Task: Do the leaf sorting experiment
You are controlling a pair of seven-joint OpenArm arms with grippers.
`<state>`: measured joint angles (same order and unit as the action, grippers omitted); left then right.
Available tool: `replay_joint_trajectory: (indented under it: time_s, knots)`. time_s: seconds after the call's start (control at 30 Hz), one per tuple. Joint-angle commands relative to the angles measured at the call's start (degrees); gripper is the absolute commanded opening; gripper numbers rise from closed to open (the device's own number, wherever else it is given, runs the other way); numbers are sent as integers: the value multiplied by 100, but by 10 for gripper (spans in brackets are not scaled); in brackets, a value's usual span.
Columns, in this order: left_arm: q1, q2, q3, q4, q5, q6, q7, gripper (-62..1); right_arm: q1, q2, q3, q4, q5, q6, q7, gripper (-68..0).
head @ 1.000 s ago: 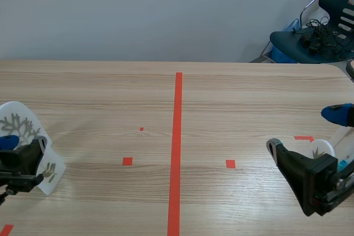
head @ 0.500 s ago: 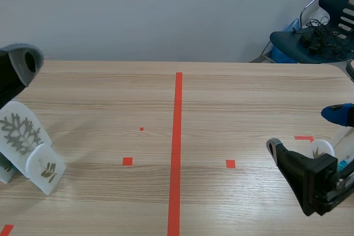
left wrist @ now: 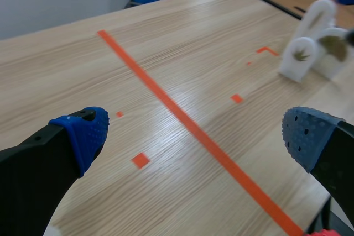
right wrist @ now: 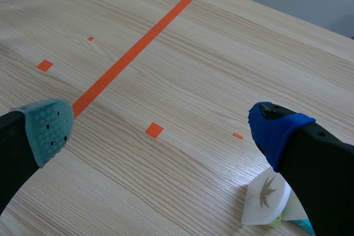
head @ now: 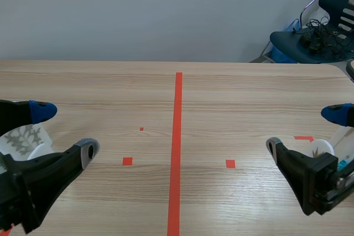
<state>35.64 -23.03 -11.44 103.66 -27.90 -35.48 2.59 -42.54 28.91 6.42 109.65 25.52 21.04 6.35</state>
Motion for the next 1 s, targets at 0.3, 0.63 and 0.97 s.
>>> replay_joint_trajectory:
  time_s: [0.3, 0.63, 0.97]
  knots:
    - [-424, -4, -120, -363, -101, 20, -103, 14, 79, 13, 68, 103, 105, 4, 46, 4]
    - [-422, -7, -120, -363, -103, -33, 26, 14, 79, 13, 68, 105, 114, 4, 44, 4]
    - [-422, -7, -120, -363, -101, -304, 28, 14, 79, 13, 70, 105, 114, 4, 44, 4]
